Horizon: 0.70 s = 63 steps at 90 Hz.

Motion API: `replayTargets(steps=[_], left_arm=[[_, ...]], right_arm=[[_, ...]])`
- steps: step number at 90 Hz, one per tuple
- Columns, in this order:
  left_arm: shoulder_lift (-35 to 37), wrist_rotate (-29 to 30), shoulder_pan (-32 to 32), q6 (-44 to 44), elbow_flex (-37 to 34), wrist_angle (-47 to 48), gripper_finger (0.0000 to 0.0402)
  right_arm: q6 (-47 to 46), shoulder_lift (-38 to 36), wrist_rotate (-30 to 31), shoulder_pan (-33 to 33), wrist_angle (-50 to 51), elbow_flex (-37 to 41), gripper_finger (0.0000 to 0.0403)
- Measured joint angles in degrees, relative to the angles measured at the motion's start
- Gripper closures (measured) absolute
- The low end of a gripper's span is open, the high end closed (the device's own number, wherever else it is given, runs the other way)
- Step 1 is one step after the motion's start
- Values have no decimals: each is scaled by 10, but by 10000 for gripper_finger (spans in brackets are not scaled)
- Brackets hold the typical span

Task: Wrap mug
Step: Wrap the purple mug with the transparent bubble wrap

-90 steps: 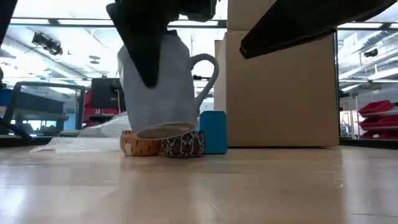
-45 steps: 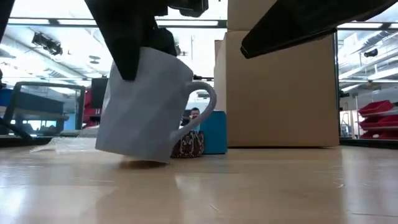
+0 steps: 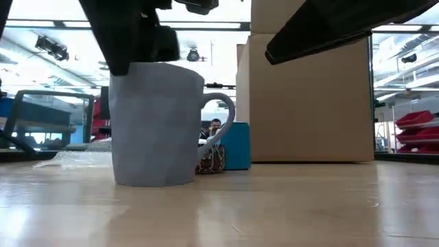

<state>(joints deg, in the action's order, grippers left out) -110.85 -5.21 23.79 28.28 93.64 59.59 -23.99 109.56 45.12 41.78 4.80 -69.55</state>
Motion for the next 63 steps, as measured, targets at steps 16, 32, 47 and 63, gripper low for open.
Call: replayTargets(steps=[16, 32, 47, 63], left_arm=[[1, 11, -2, 16, 59, 19, 269], [2, 50, -1, 6, 131, 103, 269], [2, 159, 12, 11, 161, 293, 269], [18, 103, 27, -7, 100, 281, 269]], right_arm=[[-2, 0, -1, 0, 0, 0, 330], [-4, 0, -3, 0, 0, 0, 330], [-6, 0, -3, 2, 0, 0, 330], [-24, 0, -9, 5, 0, 0, 330]])
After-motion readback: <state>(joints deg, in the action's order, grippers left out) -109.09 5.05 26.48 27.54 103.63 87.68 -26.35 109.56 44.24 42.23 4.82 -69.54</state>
